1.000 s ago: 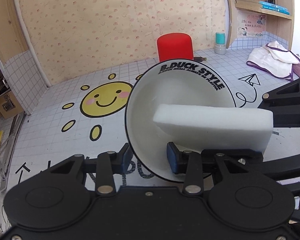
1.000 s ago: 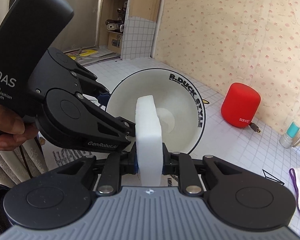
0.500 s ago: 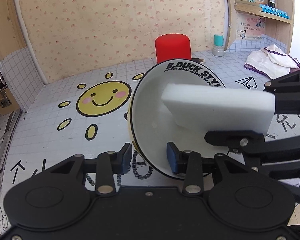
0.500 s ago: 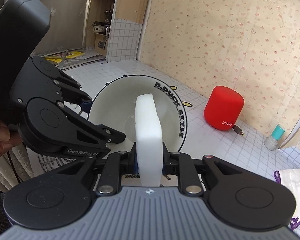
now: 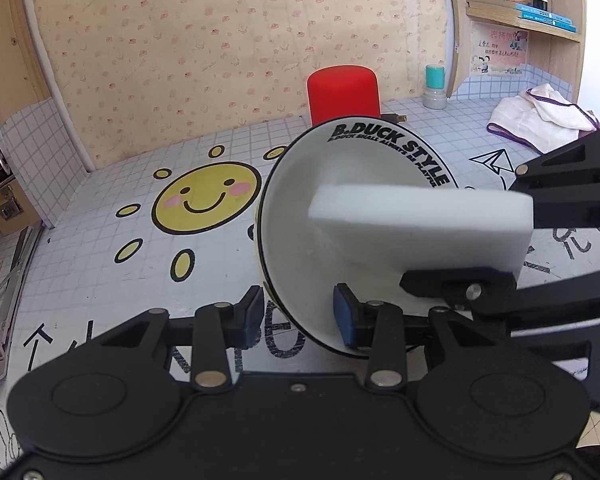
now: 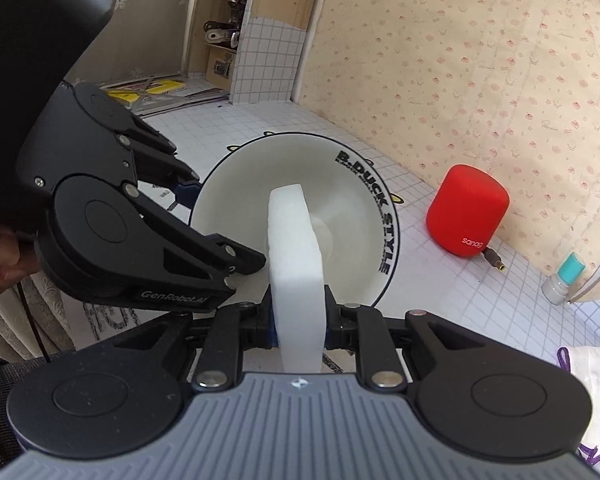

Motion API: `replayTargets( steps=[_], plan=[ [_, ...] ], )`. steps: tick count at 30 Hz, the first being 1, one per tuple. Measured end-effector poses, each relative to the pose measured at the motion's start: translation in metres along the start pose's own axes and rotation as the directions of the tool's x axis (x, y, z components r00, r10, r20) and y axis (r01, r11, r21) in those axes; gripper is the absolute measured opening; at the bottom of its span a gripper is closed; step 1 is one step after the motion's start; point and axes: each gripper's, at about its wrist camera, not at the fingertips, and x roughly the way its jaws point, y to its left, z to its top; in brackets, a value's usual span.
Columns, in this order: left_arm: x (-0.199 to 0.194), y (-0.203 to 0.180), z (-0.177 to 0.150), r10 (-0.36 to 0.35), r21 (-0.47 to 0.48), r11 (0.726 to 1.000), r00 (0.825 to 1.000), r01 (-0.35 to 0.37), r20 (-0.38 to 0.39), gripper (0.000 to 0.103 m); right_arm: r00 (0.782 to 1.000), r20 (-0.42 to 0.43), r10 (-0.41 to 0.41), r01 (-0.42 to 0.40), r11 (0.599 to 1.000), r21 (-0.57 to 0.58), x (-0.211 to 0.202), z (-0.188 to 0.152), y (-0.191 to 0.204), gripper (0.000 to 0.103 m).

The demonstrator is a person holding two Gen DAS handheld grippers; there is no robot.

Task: Clean bowl
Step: 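Hold the bowl with the left gripper while the right gripper wipes the sponge across the bowl bottom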

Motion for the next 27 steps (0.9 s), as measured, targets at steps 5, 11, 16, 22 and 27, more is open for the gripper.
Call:
replayTargets(
  steps=[5, 11, 16, 22, 27],
  plan=[
    [0.000, 0.001, 0.000, 0.001, -0.005, 1.000, 1.000, -0.001, -0.001, 0.041, 0.999, 0.032, -0.022, 0.021, 1.000, 0.020, -0.006, 0.001, -0.005, 0.021],
    [0.000, -0.003, 0.003, 0.004, -0.001, 1.000, 1.000, -0.004, 0.004, 0.041, 1.000, 0.008, 0.010, -0.010, 0.999, 0.043, 0.002, -0.006, -0.003, 0.021],
    [0.001, -0.003, 0.002, -0.009, -0.031, 0.999, 1.000, 0.009, 0.013, 0.042, 1.000, 0.010, 0.010, -0.011, 0.998, 0.063, 0.002, -0.008, -0.003, 0.021],
    [0.002, 0.008, -0.004, -0.090, -0.144, 0.985, 0.996, 0.093, 0.028, 0.053, 0.999, 0.022, 0.027, -0.029, 0.995, 0.091, -0.004, -0.012, -0.010, 0.021],
    [0.005, 0.013, -0.005, -0.133, -0.211, 0.968, 0.990, 0.138, 0.038, 0.055, 0.999, 0.027, 0.032, -0.035, 0.993, 0.109, -0.005, -0.016, -0.013, 0.021]
  ],
)
